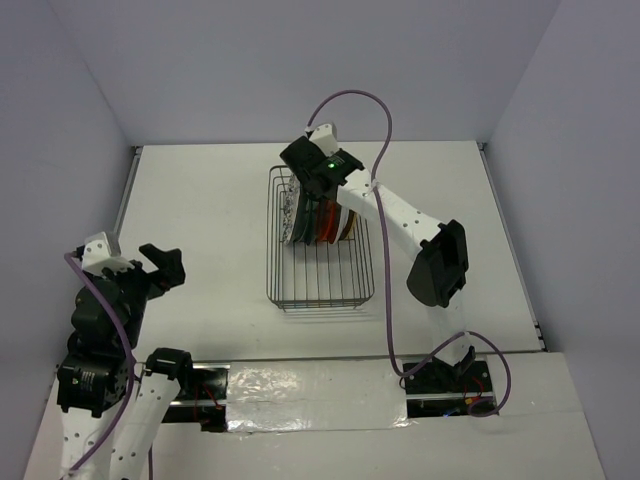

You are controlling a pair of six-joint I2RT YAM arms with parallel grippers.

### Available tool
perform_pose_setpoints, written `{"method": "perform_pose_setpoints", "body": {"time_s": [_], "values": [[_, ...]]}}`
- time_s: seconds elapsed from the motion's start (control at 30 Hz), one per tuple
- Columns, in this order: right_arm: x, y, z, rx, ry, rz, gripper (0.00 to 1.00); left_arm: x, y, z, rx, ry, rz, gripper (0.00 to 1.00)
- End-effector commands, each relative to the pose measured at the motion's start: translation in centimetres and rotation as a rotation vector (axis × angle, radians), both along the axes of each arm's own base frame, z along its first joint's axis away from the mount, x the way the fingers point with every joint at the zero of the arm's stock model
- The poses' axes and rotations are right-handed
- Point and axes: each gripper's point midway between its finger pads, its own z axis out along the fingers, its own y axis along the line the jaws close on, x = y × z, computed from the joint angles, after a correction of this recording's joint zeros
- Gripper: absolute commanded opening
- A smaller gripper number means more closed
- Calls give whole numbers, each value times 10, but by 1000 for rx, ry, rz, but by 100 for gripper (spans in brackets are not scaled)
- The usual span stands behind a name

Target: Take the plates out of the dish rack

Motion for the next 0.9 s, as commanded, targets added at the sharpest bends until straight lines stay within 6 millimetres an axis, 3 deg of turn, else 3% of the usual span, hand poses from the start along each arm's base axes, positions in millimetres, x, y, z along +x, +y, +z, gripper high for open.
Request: {"method": "perform_pose_setpoints", "body": {"time_s": [0.0,0.37,0.87], "values": [[1,-7,-2,-21,-17,-36,31,-1,-2,14,-8,-67,-14,100],[3,-7,0,-30,-24,-51,4,-1,-2,15,-10,-70,-14,100],[5,-11,29,-103,-63,-73,0,-2,-3,15,-10,-71,-16,100]]}}
